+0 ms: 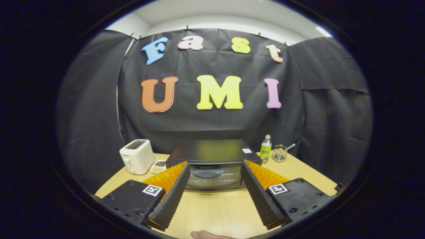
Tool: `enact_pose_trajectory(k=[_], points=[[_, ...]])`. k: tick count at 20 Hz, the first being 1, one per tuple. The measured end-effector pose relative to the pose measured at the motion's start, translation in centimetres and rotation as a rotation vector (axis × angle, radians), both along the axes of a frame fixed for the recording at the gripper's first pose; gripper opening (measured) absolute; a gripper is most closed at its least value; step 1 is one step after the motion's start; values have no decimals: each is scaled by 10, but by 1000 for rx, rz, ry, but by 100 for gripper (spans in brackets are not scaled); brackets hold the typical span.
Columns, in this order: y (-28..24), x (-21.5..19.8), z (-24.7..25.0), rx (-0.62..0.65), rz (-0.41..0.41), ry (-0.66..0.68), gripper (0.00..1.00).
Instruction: Open the toaster oven, put the food inside, and close the toaster oven door.
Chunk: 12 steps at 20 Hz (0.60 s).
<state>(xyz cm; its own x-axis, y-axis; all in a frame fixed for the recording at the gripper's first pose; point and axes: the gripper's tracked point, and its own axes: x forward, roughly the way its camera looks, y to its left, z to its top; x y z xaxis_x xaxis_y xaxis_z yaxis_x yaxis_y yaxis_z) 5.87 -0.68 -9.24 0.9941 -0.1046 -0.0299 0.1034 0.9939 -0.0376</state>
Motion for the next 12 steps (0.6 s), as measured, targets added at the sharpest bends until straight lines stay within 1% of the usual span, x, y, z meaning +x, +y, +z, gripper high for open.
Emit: enact_pose_trajectory(k=[4,6,8,10,12], points=[[10,-58,67,-26,46,-92,100],[19,-79,101,-56,78,-135,100],[19,-105,133,-93,75,-178,100],[17,-127,149,-113,58,-230,100],[18,-147,145,-124,67,-258,100]])
